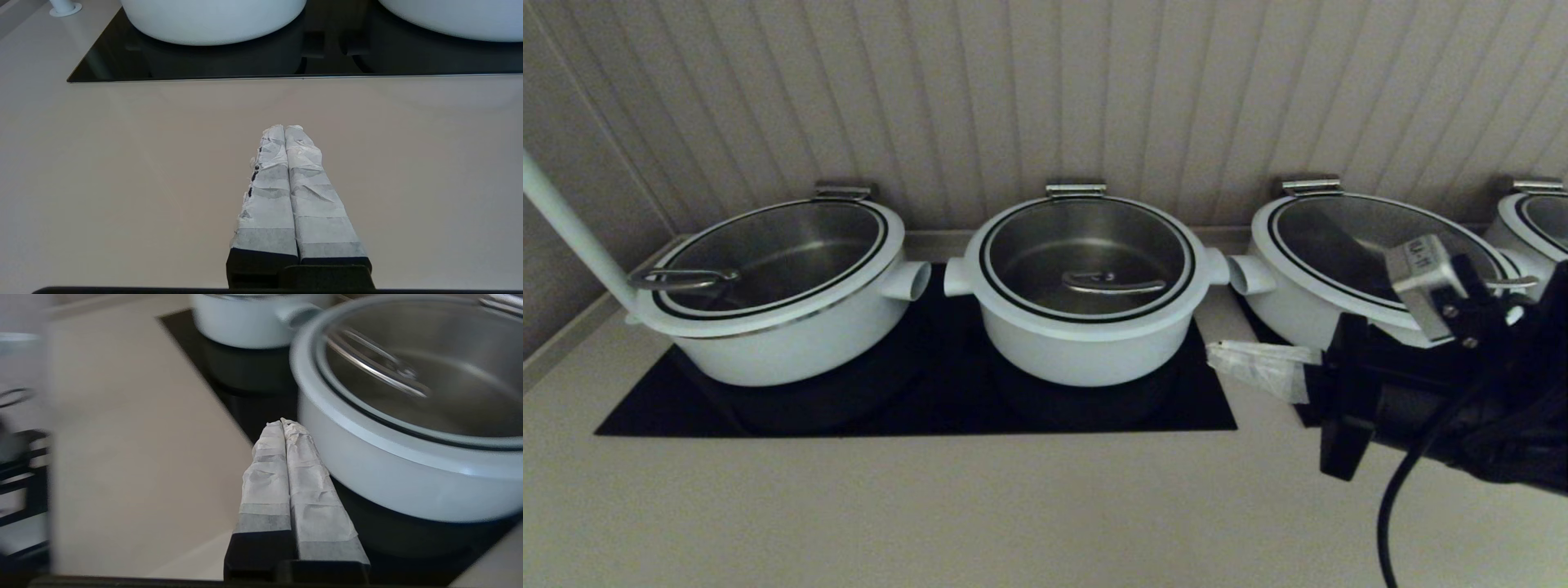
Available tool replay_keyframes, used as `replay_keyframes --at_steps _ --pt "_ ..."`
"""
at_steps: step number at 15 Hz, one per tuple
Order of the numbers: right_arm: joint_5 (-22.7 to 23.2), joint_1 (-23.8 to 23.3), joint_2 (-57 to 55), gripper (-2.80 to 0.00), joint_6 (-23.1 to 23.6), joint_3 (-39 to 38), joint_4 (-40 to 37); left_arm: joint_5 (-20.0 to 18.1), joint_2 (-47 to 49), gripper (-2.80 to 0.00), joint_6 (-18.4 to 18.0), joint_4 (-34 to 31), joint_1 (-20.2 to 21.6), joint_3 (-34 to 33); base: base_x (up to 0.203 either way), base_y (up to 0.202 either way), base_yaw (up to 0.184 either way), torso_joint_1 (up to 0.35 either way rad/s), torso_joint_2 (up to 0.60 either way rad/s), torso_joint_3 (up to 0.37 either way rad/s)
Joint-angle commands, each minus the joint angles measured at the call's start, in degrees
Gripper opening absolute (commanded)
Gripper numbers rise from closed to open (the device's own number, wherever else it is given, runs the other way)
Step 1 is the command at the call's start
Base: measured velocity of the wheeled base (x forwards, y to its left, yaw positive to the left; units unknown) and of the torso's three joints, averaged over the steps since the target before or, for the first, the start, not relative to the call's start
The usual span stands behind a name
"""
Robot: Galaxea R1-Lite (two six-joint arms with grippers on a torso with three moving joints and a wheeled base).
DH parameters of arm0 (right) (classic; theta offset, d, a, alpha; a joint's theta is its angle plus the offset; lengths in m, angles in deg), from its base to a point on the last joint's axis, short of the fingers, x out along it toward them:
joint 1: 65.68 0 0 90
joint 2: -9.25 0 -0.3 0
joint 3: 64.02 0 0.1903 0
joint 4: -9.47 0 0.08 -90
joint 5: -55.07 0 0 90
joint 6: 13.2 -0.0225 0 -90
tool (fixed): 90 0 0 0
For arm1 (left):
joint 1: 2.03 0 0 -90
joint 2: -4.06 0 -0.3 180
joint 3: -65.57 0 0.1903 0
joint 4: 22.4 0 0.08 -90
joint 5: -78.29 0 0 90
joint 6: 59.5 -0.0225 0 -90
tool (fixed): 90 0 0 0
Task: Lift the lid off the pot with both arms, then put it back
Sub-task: Open the food pot lid a small opening with the right arm
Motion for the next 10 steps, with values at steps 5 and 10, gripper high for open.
replay_keyframes --at_steps 5,10 --pt "-5.9 0.3 -10.3 -2.8 0.1 5.3 2.3 0.0 0.0 -2.8 0.0 -0.1 0.0 0.0 0.0 0.0 0.0 0.0 0.0 0.0" --pt "-6.8 0.5 -16.3 -2.8 0.2 12.7 2.4 0.0 0.0 -2.8 0.0 0.0 0.0 0.0 0.0 0.0 0.0 0.0 0.0 0.0"
